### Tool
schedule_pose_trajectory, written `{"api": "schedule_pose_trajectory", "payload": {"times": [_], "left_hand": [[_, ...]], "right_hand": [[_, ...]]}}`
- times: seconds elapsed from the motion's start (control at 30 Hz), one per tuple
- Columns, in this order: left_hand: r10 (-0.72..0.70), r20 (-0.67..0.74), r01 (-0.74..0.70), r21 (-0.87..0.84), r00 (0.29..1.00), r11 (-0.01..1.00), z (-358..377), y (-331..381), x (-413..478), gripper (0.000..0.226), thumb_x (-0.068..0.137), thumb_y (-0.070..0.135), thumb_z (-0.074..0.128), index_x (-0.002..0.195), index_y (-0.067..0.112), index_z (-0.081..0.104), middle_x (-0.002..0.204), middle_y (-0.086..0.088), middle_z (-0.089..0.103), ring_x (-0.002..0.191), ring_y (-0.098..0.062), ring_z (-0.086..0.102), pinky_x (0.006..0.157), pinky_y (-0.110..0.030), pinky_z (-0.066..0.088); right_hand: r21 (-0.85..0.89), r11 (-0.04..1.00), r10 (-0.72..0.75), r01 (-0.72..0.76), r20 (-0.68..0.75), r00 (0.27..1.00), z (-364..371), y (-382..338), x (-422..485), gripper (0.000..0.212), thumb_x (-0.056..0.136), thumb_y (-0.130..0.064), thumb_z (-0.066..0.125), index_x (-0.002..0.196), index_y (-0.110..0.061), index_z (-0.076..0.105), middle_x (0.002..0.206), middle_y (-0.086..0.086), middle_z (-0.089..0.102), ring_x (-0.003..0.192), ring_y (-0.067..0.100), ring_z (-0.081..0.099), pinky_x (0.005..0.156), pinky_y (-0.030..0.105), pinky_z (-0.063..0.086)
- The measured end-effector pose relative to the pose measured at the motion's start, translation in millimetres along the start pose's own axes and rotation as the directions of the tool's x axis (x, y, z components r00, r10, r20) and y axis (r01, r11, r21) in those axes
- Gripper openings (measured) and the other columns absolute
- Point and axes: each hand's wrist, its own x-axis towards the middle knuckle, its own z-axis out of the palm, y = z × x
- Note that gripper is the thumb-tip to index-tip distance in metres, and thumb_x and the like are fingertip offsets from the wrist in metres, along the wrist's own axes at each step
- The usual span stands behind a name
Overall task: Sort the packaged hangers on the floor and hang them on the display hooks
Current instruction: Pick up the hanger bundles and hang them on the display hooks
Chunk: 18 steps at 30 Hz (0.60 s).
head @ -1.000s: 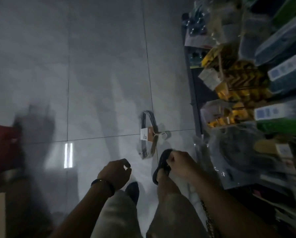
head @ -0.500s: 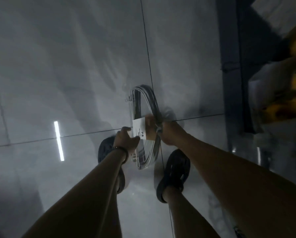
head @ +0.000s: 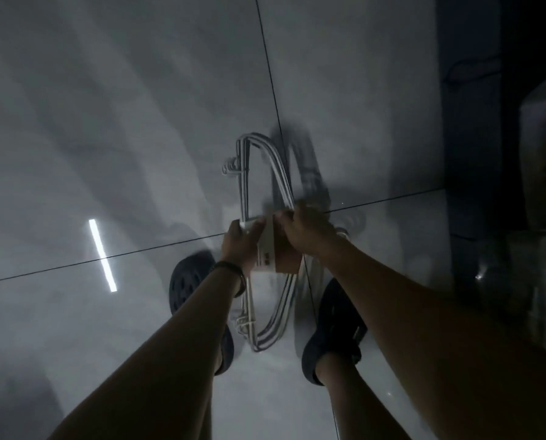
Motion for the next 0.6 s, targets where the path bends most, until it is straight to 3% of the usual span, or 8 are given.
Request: {"api": "schedule_pose_trajectory", "payload": {"times": [0.1,0.23,0.33,0.37,0.4,0.47,0.53,0.6], "left_hand": [[0.078,0.040,-0.076,-0.051,0.996,0.996,-8,24,-60,0.052,0.093,0.052,0.062,0.119,0.010,0.048,0.113,-0.019,0.068,0.096,-0.037,0.070,0.074,-0.053,0.062],[0.194,0.060,-0.192,-0.027,0.979,0.981,-26,80,-166,0.030,0.102,0.039,0.060,0.116,0.013,0.054,0.108,-0.013,0.071,0.091,-0.034,0.073,0.069,-0.043,0.063],[0.309,0.102,-0.315,0.057,0.946,0.947,-36,136,-267,0.018,0.103,0.034,0.059,0.107,0.016,0.057,0.097,-0.008,0.073,0.085,-0.029,0.073,0.068,-0.040,0.063],[0.353,0.110,-0.362,0.078,0.929,0.929,-39,157,-301,0.015,0.103,0.032,0.059,0.104,0.016,0.058,0.092,-0.008,0.073,0.081,-0.027,0.072,0.066,-0.036,0.061],[0.391,0.123,-0.403,0.093,0.912,0.910,-41,178,-334,0.015,0.103,0.031,0.059,0.103,0.016,0.059,0.089,-0.008,0.073,0.078,-0.026,0.071,0.062,-0.031,0.059],[0.441,0.174,-0.464,0.127,0.881,0.877,-45,217,-395,0.015,0.103,0.036,0.057,0.104,0.020,0.059,0.088,-0.005,0.073,0.076,-0.022,0.071,0.061,-0.028,0.057],[0.507,0.239,-0.549,0.163,0.828,0.820,-52,260,-456,0.017,0.103,0.043,0.054,0.115,0.033,0.057,0.092,0.004,0.075,0.080,-0.014,0.073,0.068,-0.030,0.060],[0.580,0.293,-0.639,0.179,0.760,0.748,-59,308,-513,0.022,0.104,0.041,0.055,0.125,0.038,0.051,0.091,0.012,0.075,0.083,0.000,0.073,0.072,-0.017,0.057]], "right_hand": [[0.112,0.993,-0.019,0.023,-0.033,0.999,-46,-5,-53,0.051,0.103,-0.056,0.041,0.122,-0.010,0.052,0.109,0.013,0.061,0.098,0.032,0.063,0.078,0.038,0.047],[-0.031,0.991,-0.130,0.130,0.001,0.992,-137,-13,-151,0.052,0.097,-0.037,0.067,0.138,-0.013,0.045,0.117,0.018,0.055,0.098,0.034,0.063,0.078,0.037,0.056],[0.198,0.978,-0.071,0.073,-0.014,0.997,-220,-20,-226,0.055,0.077,-0.020,0.088,0.121,-0.009,0.057,0.100,0.023,0.062,0.073,0.033,0.066,0.057,0.026,0.044],[0.341,0.936,-0.074,0.087,-0.051,0.996,-260,-27,-255,0.040,0.087,-0.023,0.082,0.117,-0.013,0.057,0.098,0.017,0.064,0.072,0.028,0.066,0.057,0.022,0.044],[0.387,0.916,-0.021,0.107,-0.220,0.975,-297,-33,-280,0.028,0.098,-0.033,0.070,0.115,-0.018,0.054,0.094,0.010,0.065,0.073,0.021,0.067,0.057,0.020,0.047],[0.512,0.858,0.128,0.031,-0.273,0.953,-351,-44,-328,0.035,0.104,-0.053,0.053,0.114,-0.019,0.051,0.091,0.005,0.070,0.076,0.017,0.071,0.061,0.029,0.059],[0.441,0.897,0.190,0.006,-0.399,0.897,-399,-54,-378,0.043,0.105,-0.056,0.047,0.118,-0.016,0.055,0.095,0.010,0.072,0.085,0.026,0.072,0.067,0.035,0.059],[0.326,0.943,0.223,-0.063,-0.483,0.847,-446,-68,-431,0.040,0.108,-0.048,0.042,0.117,-0.012,0.058,0.101,0.016,0.071,0.096,0.034,0.070,0.074,0.036,0.053]]}}
